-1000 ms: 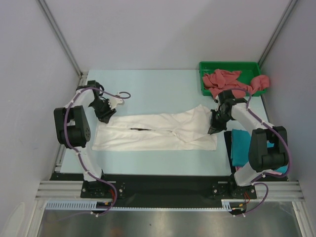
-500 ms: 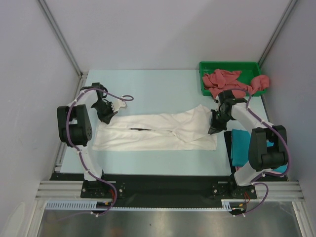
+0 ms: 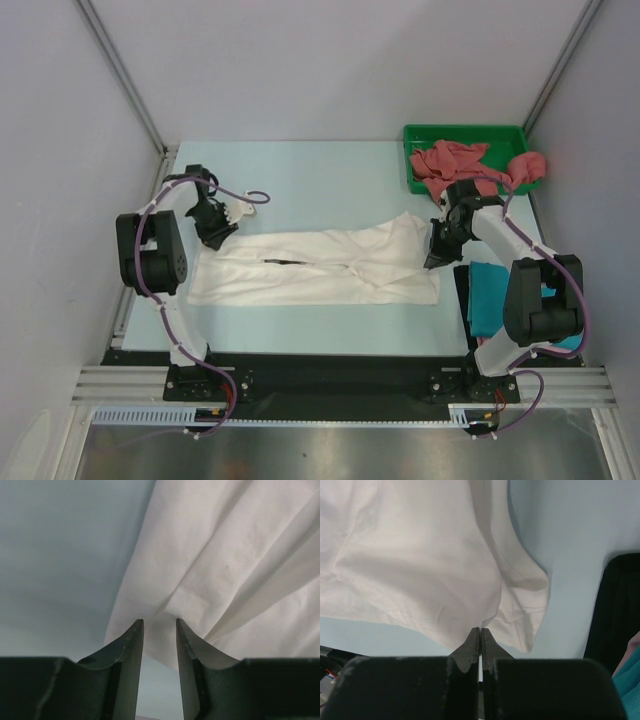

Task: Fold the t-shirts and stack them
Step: Fold the tshirt

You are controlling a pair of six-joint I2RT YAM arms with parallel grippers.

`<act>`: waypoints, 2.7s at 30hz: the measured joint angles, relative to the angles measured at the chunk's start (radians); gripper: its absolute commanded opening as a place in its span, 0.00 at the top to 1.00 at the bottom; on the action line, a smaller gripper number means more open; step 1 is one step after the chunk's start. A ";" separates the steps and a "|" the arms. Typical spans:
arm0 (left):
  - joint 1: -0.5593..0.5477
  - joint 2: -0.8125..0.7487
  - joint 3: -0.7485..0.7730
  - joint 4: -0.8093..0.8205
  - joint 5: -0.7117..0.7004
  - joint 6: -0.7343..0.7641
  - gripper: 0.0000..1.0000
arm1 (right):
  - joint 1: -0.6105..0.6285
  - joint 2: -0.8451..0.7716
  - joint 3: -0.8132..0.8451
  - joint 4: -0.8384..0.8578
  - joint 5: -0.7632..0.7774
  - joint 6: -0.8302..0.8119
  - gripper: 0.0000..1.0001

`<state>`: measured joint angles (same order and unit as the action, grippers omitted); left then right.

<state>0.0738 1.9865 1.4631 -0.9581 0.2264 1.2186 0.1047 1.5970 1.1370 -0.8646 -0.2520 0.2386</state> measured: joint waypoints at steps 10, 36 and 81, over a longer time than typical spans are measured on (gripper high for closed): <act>0.000 0.015 -0.027 -0.010 -0.032 0.020 1.00 | -0.005 0.000 0.001 -0.001 0.000 -0.003 1.00; 0.064 -0.082 -0.004 0.132 -0.017 -0.148 0.51 | -0.050 -0.023 0.213 0.012 -0.168 0.075 1.00; 0.081 -0.044 -0.079 -0.040 0.018 -0.239 0.85 | -0.051 -0.028 0.167 0.026 -0.164 0.075 1.00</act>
<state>0.1551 1.9427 1.3838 -0.9977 0.2440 0.9794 0.0536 1.5688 1.3037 -0.8383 -0.4160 0.3134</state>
